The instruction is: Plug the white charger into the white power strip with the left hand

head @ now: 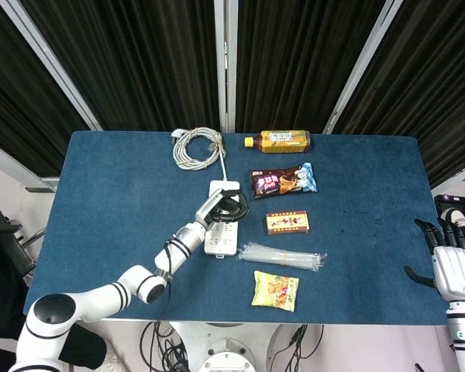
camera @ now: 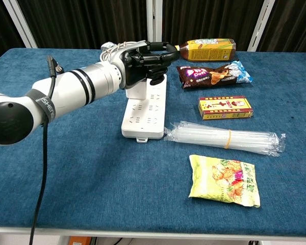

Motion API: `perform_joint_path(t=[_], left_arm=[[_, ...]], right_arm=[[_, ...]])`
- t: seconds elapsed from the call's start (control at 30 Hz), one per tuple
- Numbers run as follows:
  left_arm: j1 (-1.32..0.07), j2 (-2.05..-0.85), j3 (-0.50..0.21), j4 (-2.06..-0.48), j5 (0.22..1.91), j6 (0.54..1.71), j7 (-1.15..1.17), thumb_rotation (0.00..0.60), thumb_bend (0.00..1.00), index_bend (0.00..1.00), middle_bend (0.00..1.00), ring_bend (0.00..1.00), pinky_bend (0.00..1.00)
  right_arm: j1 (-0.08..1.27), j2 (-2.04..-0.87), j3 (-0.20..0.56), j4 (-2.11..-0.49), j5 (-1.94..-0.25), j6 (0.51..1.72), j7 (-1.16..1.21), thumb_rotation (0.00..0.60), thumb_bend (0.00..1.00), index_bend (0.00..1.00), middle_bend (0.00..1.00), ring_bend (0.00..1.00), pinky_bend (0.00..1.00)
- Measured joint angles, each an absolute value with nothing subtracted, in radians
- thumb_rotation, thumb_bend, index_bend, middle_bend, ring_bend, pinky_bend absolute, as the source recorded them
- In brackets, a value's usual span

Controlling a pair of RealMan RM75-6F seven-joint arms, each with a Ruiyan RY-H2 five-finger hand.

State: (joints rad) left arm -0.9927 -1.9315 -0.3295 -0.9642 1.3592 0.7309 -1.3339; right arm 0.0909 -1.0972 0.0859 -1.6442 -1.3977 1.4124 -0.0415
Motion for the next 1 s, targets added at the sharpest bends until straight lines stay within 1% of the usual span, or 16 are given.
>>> perform_joint_path(t=[0.37,0.57,0.63,0.73,0.8,0.83,0.9,0.93,1.0], left_arm=[[-0.988,-1.928,-0.324,-0.965,1.362,0.734,-1.344,0.600,0.65,0.85,0.93,0.86,0.85],[-0.980,-1.908,-0.331,-1.004,1.380,0.781,-1.347,0.600,0.65,0.84,0.92,0.85,0.85],[-0.978,-1.888,-0.331,-1.031,1.396,0.805,-1.338,0.600,0.65,0.82,0.89,0.82,0.84],[-0.974,-1.849,-0.332,-1.073,1.417,0.838,-1.315,0.600,0.65,0.74,0.82,0.76,0.82],[-0.967,-1.814,-0.330,-1.099,1.435,0.866,-1.294,0.600,0.64,0.67,0.76,0.70,0.78],[-0.963,-1.797,-0.329,-1.110,1.443,0.881,-1.282,0.600,0.64,0.63,0.73,0.65,0.73],[-0.950,-1.753,-0.324,-1.128,1.459,0.913,-1.241,0.600,0.64,0.57,0.66,0.58,0.62],[-0.943,-1.735,-0.321,-1.133,1.466,0.925,-1.218,0.600,0.62,0.52,0.62,0.52,0.54],[-0.927,-1.701,-0.313,-1.140,1.477,0.952,-1.145,0.600,0.56,0.45,0.54,0.43,0.41]], right_arm=[[0.092,-1.098,0.086,-1.644,-1.399,1.412,-0.042,0.600,0.09,0.12,0.16,0.02,0.01],[0.089,-1.095,0.086,-1.647,-1.401,1.419,-0.042,0.600,0.09,0.12,0.16,0.02,0.01],[0.088,-1.095,0.086,-1.648,-1.403,1.420,-0.041,0.600,0.09,0.12,0.16,0.02,0.01],[0.088,-1.093,0.086,-1.649,-1.408,1.424,-0.037,0.600,0.09,0.12,0.16,0.02,0.01],[0.087,-1.090,0.087,-1.648,-1.409,1.426,-0.033,0.600,0.09,0.11,0.16,0.02,0.01],[0.087,-1.088,0.087,-1.647,-1.409,1.426,-0.031,0.600,0.09,0.12,0.16,0.02,0.01],[0.087,-1.083,0.087,-1.645,-1.411,1.425,-0.026,0.600,0.09,0.12,0.16,0.02,0.01],[0.087,-1.080,0.087,-1.643,-1.412,1.425,-0.023,0.600,0.09,0.12,0.16,0.02,0.01],[0.088,-1.075,0.089,-1.640,-1.414,1.424,-0.014,0.600,0.09,0.11,0.15,0.02,0.01]])
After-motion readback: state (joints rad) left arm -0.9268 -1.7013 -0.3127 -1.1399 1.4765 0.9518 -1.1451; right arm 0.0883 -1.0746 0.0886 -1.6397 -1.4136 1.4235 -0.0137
